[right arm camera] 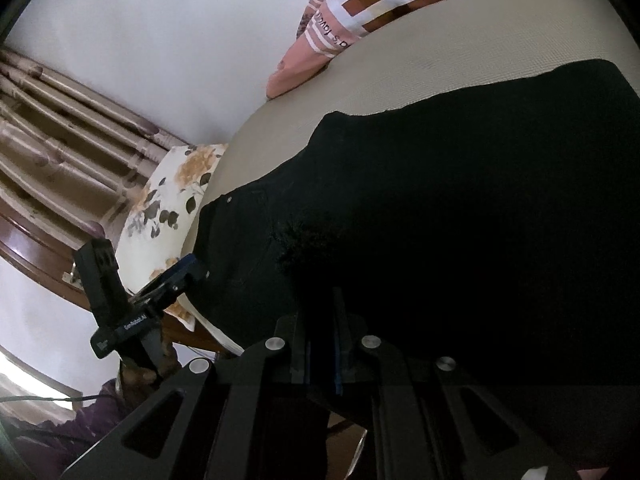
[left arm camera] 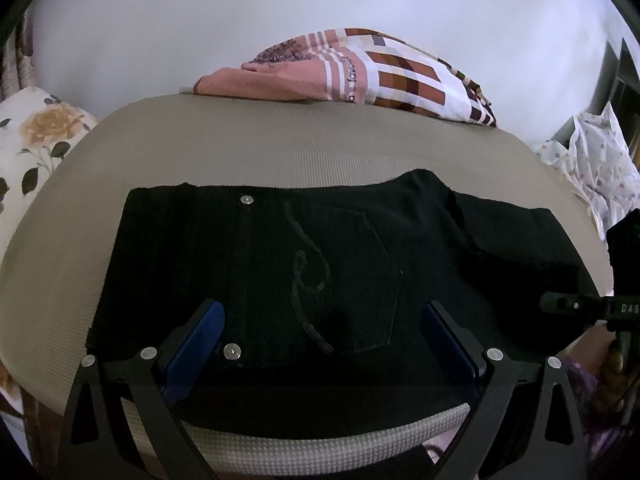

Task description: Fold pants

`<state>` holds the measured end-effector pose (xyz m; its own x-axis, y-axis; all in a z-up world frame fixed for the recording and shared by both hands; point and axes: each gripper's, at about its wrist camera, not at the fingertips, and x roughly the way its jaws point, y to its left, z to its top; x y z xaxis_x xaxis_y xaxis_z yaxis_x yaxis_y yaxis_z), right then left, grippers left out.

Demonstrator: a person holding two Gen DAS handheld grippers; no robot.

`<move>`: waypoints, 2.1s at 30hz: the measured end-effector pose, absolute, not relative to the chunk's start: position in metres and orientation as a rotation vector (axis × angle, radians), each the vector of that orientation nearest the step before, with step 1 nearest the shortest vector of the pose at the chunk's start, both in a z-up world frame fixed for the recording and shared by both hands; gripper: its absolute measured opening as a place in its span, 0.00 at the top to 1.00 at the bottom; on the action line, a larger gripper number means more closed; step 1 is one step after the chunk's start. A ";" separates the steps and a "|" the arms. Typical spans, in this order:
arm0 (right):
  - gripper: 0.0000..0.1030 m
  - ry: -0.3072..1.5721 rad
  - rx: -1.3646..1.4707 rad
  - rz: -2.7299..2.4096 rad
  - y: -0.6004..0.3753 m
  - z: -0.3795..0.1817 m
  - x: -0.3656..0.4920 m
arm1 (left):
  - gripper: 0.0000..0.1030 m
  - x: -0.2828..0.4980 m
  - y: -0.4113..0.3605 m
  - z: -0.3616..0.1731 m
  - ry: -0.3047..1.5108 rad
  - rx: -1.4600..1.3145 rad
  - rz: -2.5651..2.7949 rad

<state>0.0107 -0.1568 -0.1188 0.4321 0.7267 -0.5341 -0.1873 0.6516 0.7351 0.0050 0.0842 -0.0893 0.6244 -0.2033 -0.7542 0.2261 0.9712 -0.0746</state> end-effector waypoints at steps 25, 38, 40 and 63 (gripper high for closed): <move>0.62 1.039 0.770 0.914 -0.136 -0.132 0.012 | 0.05 0.006 0.083 -0.099 0.903 0.034 -0.249; 0.88 0.960 0.777 0.777 -0.177 -0.123 0.016 | 0.05 0.006 0.083 -0.095 0.892 0.035 -0.257; 0.88 0.989 0.751 0.805 -0.163 -0.125 0.015 | 0.05 0.006 0.082 -0.096 0.899 0.037 -0.257; 0.88 0.963 0.387 0.604 -0.130 -0.103 0.015 | 0.05 0.002 0.080 -0.078 0.823 0.154 -0.156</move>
<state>0.0154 -0.1297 -0.1026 0.4278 0.6342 -0.6440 -0.3040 0.7719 0.5583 0.0020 0.0798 -0.0785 0.6697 -0.0783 -0.7385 0.1978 0.9773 0.0757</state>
